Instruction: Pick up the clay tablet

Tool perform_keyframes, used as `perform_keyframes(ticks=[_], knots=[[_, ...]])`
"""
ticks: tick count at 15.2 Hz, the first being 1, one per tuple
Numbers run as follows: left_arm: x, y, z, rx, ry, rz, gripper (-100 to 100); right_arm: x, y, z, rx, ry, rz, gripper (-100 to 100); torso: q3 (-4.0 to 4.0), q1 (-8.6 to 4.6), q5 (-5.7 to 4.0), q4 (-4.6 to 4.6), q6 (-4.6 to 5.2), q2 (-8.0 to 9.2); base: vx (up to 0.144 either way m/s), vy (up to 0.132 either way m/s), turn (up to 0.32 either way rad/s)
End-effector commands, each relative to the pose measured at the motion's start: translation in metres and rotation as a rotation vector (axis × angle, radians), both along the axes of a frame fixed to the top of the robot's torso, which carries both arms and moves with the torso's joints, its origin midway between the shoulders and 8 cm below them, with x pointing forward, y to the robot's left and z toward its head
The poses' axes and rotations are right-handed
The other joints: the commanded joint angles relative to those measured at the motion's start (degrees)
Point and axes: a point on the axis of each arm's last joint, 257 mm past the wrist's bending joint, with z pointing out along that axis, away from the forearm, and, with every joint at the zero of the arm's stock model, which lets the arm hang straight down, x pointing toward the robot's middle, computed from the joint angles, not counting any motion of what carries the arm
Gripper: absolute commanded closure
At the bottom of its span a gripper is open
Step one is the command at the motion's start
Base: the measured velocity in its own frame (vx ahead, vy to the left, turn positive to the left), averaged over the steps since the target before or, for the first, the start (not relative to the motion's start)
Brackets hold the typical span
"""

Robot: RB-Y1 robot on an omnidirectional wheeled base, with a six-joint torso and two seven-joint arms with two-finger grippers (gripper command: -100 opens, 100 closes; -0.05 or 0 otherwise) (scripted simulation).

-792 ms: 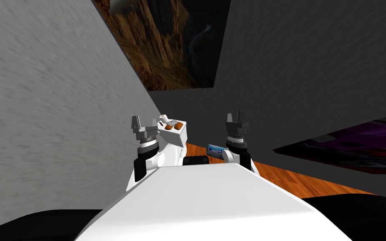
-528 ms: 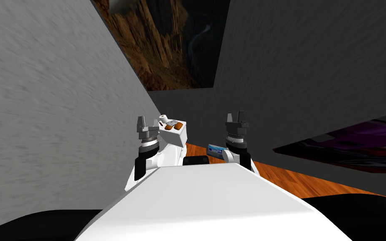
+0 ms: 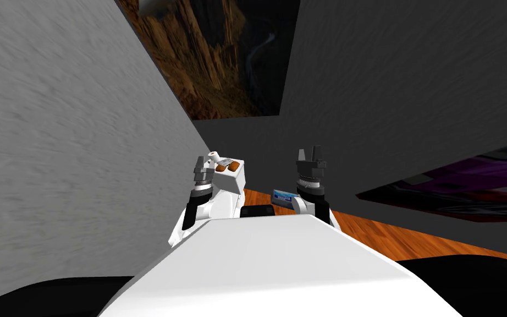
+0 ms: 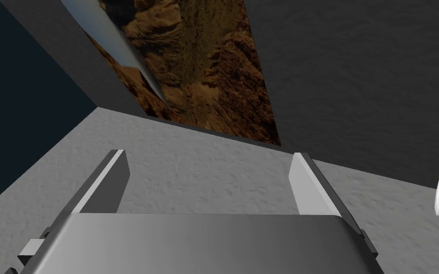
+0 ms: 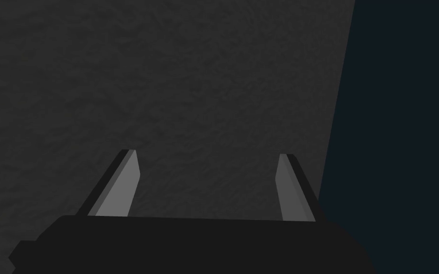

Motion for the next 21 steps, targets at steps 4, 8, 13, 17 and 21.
perform_keyframes(ticks=[4, 8, 13, 17, 21], knots=[[0.023, 0.006, -0.043, 0.068, 0.111, 0.024, -100, 0.000, 0.000, 0.000, 0.000, 0.000, 0.000, 0, -0.01, 0.01, 0.00, 0.00, 0.01, -0.03, 0.015, 0.006, -0.046], [0.036, 0.010, -0.071, 0.106, 0.180, 0.042, -100, 0.000, 0.000, 0.000, 0.000, 0.000, 0.000, 0, -0.03, 0.00, 0.00, -0.01, 0.01, -0.05, 0.019, 0.005, -0.042], [0.052, 0.018, -0.120, 0.169, 0.294, 0.071, -100, 0.000, 0.000, 0.000, 0.000, 0.000, 0.000, 0, -0.01, 0.01, 0.00, 0.00, 0.00, -0.02, 0.013, 0.006, -0.040], [0.062, 0.024, -0.157, 0.215, 0.379, 0.092, -100, 0.000, 0.000, 0.000, 0.000, 0.000, 0.000, 0, -0.01, -0.01, 0.00, 0.00, 0.00, -0.02, 0.015, 0.005, -0.036], [0.068, 0.028, -0.188, 0.255, 0.451, 0.107, -100, 0.000, 0.000, 0.000, 0.000, 0.000, 0.000, 0, -0.04, -0.01, 0.00, -0.02, 0.00, -0.07, 0.027, 0.003, -0.043]])
